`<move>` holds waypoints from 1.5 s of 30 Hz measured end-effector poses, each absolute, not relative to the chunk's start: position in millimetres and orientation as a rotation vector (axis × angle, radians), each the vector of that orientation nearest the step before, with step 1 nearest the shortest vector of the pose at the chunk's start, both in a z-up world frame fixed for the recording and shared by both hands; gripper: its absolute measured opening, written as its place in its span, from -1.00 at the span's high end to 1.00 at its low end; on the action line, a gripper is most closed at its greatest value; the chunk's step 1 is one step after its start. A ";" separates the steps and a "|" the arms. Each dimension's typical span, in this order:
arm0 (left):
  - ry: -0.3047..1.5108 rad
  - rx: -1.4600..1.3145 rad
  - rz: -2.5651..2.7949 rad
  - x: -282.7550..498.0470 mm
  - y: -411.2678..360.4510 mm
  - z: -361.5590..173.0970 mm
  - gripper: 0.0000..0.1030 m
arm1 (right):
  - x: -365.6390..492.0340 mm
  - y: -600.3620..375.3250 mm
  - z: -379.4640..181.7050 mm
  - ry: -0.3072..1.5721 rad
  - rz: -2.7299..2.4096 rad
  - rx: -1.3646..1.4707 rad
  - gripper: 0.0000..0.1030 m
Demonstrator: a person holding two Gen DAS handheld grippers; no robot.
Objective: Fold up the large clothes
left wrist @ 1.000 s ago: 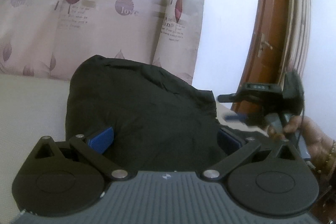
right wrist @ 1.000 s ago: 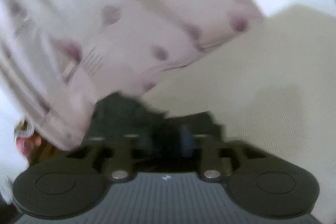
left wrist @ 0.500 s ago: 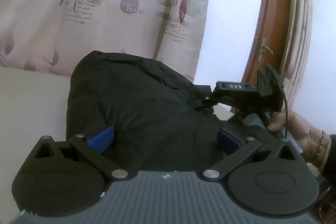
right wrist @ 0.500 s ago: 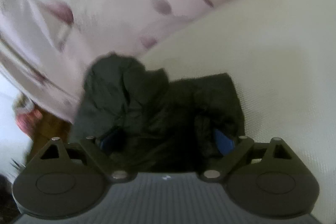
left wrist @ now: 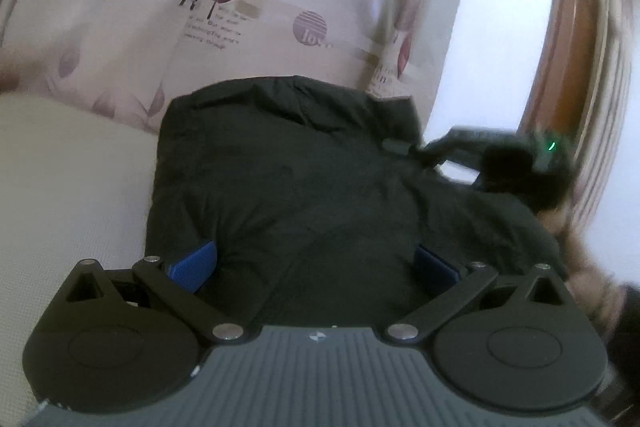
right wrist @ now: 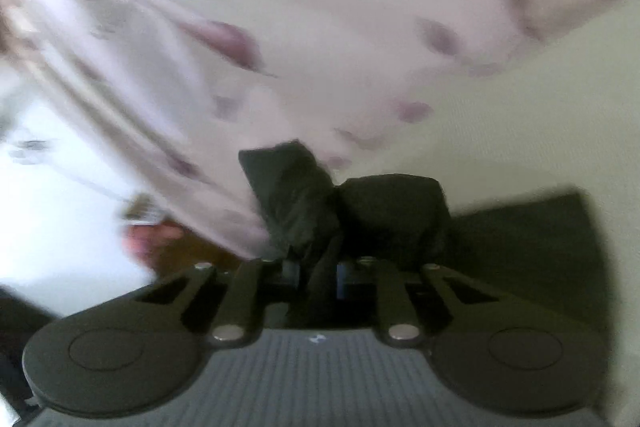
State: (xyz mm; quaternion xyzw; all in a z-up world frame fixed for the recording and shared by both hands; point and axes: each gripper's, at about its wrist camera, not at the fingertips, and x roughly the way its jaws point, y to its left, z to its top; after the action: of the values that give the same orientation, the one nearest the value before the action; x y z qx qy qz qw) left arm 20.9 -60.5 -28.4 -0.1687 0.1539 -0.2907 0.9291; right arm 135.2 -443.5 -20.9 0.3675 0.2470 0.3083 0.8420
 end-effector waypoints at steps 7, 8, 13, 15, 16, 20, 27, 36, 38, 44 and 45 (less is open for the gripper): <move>0.284 -0.181 -0.676 13.3 -88.9 -22.5 -1.00 | 149.9 -486.7 -94.9 0.601 0.583 0.877 0.73; 0.283 -0.162 -0.684 11.9 -92.2 -22.5 -1.00 | 146.5 -494.5 -98.5 0.592 0.593 0.870 0.73; 0.285 -0.155 -0.686 11.7 -93.8 -26.8 -1.00 | 130.9 -520.6 -93.2 0.598 0.575 0.888 0.38; 0.286 -0.149 -0.686 14.7 -94.8 -27.0 -1.00 | 120.2 -521.3 -73.0 0.588 0.514 0.828 -0.07; 0.288 -0.147 -0.686 15.2 -95.3 -26.8 -1.00 | 113.3 -520.2 -62.9 0.574 0.495 0.793 -0.43; 0.286 -0.140 -0.684 14.0 -95.3 -28.1 -1.00 | 73.6 -521.1 -30.7 0.573 0.501 0.705 -0.71; 0.288 -0.161 -0.702 13.2 -94.1 -30.7 -1.00 | 29.5 -473.7 -36.9 0.701 0.402 0.403 0.29; 0.333 -0.367 -0.728 14.6 -80.8 -10.3 -1.00 | 23.3 -492.6 -119.5 0.677 0.393 0.687 0.33; 0.358 -0.317 -0.763 18.1 -94.6 -12.0 -0.90 | 23.5 -494.7 -123.3 0.673 0.401 0.706 0.33; 0.380 -0.210 -0.786 16.2 -126.6 -28.7 -0.85 | 23.4 -484.2 -111.4 0.683 0.381 0.621 0.31; 0.390 -0.198 -0.780 17.5 -128.7 -32.0 -0.85 | 23.9 -484.8 -109.4 0.690 0.377 0.618 0.31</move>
State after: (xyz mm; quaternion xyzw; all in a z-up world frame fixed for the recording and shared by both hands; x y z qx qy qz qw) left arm 17.5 -128.7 -32.0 -0.0958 0.1884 -0.3772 0.9017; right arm 23.9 -484.8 -109.4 0.2961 0.3309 0.1809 0.8776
